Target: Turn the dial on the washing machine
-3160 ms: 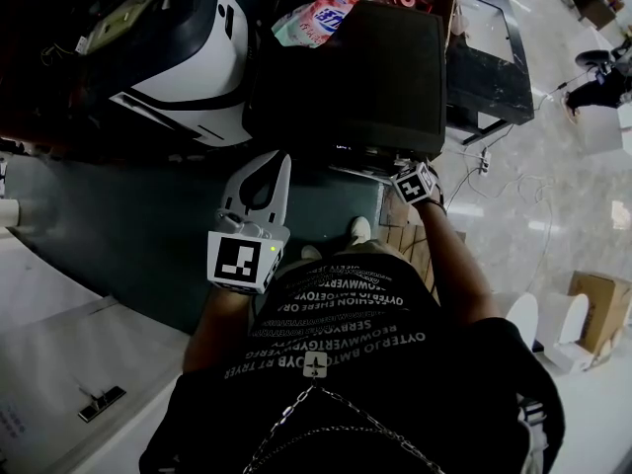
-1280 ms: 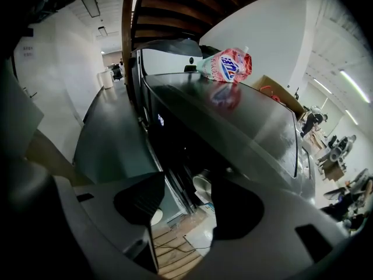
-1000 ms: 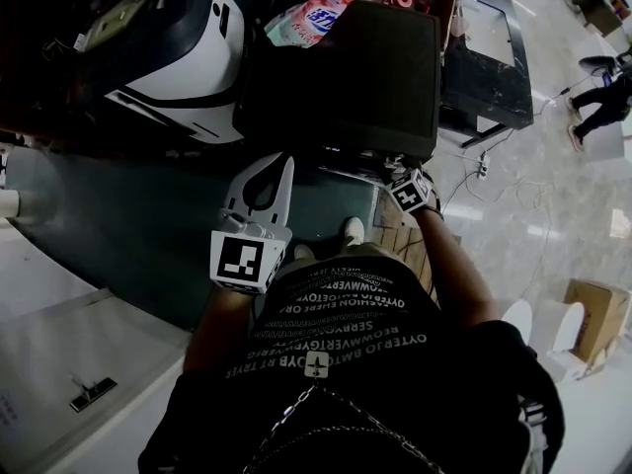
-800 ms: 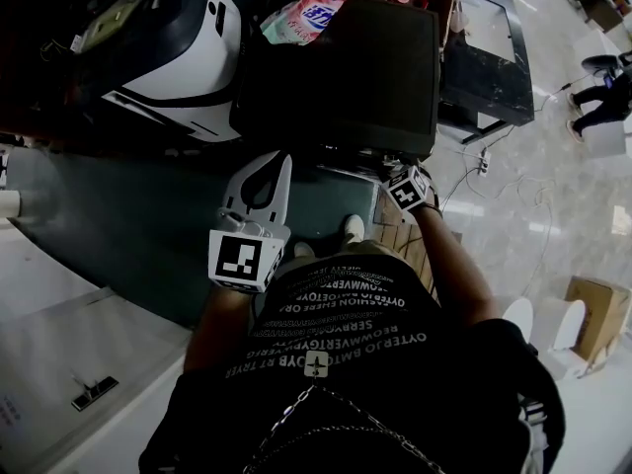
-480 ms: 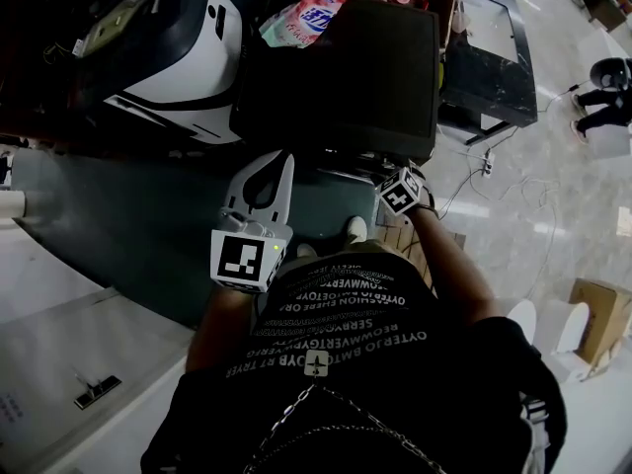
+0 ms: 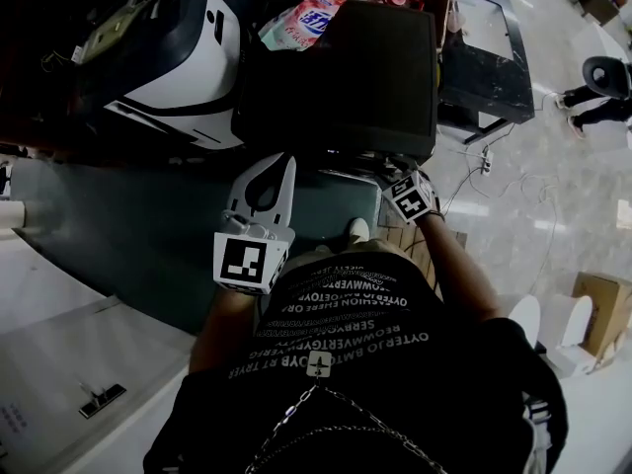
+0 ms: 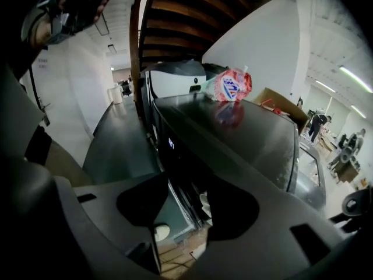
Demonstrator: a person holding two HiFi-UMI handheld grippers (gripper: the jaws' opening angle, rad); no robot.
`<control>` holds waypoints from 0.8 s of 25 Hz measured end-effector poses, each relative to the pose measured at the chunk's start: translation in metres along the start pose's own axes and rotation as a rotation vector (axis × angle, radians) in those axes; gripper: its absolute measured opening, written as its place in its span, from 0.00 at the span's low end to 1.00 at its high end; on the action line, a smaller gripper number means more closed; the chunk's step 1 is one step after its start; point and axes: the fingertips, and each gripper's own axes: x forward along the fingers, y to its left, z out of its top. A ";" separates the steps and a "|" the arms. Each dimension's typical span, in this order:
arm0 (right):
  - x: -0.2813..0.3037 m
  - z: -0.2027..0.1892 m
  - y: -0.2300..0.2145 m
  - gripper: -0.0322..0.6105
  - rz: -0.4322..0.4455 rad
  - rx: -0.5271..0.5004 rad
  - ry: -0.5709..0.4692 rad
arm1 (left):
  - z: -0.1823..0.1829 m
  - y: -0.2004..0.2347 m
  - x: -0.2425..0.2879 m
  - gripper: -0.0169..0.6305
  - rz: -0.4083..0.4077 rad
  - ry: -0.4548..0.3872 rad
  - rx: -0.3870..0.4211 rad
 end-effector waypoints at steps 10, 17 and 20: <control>-0.159 0.109 0.024 0.04 -0.235 0.038 -0.431 | 0.005 0.036 -0.059 0.03 -0.005 -0.051 -0.020; -0.252 0.158 0.068 0.04 -0.320 0.064 -0.565 | 0.008 0.056 -0.103 0.03 -0.011 -0.105 -0.041; -0.268 0.164 0.083 0.04 -0.337 0.052 -0.573 | 0.007 0.057 -0.114 0.03 -0.021 -0.120 -0.050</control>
